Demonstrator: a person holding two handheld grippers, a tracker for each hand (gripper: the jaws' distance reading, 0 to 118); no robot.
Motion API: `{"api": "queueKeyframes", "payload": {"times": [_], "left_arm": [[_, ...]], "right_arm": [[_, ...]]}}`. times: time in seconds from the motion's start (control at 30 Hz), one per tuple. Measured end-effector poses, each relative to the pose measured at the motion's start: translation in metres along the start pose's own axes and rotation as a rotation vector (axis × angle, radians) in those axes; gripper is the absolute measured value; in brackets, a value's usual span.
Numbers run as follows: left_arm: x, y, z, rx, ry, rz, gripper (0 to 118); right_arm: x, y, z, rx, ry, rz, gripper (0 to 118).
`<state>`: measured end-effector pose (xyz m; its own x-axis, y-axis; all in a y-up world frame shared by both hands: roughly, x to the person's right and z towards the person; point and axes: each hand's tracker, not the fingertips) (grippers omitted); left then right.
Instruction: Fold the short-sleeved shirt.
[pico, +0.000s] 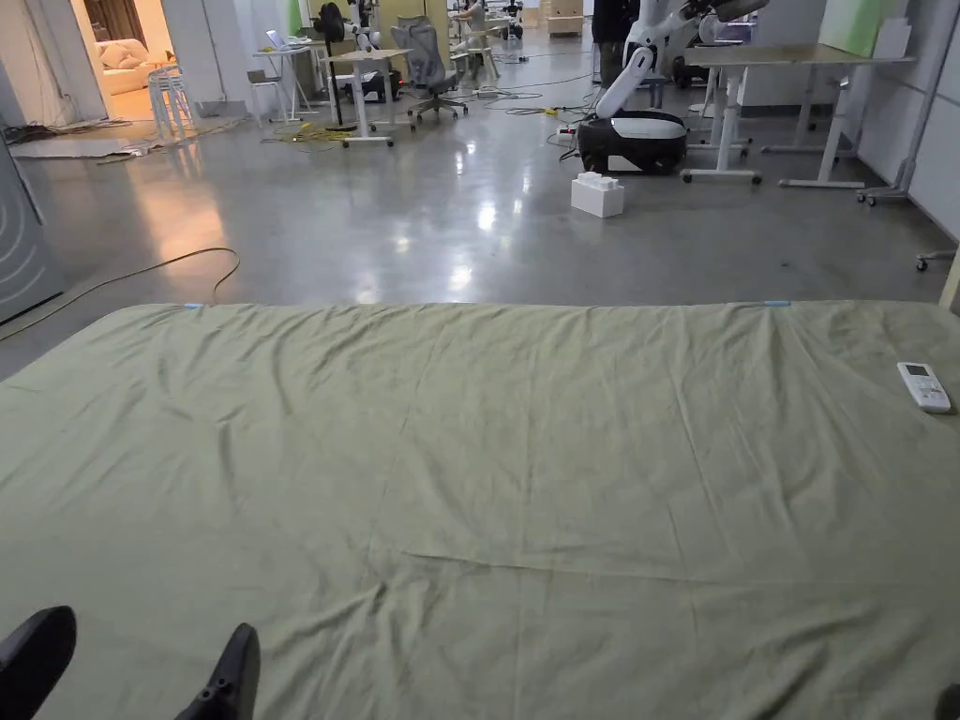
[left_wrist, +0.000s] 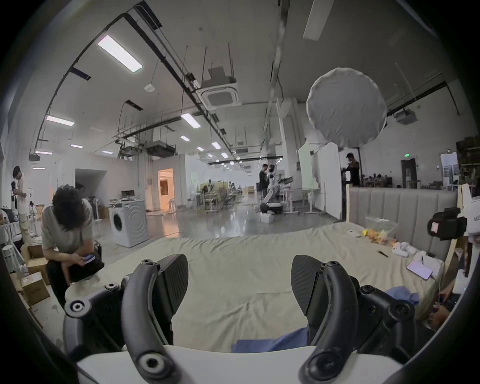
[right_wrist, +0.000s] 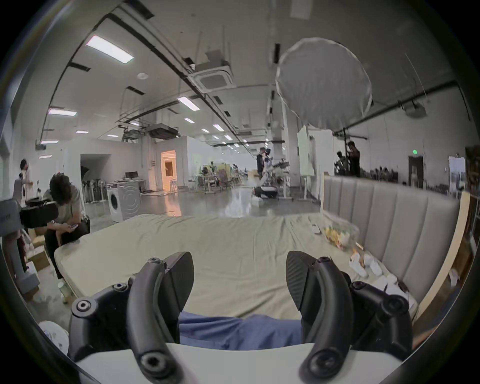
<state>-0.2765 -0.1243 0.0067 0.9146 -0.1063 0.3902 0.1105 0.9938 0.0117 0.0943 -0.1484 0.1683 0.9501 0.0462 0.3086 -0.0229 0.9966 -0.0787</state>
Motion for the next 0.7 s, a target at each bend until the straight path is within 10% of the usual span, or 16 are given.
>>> {"api": "queueKeyframes", "payload": {"times": [0.07,0.17,0.27,0.7], "left_arm": [[0.010,0.000,0.001,0.032,-0.023,-0.042,74],[0.014,0.000,-0.003,0.008,-0.099,-0.020,16],[0.010,-0.003,-0.005,-0.038,-0.171,0.010,0],[-0.006,-0.014,-0.013,-0.094,-0.136,0.075,0]], "right_arm": [[-0.009,0.000,0.003,0.015,0.028,0.003,68],[-0.016,-0.003,0.003,0.021,0.046,-0.010,36],[-0.021,-0.007,0.001,-0.008,0.060,-0.004,8],[-0.013,-0.004,-0.002,-0.012,0.012,-0.028,0]]}}
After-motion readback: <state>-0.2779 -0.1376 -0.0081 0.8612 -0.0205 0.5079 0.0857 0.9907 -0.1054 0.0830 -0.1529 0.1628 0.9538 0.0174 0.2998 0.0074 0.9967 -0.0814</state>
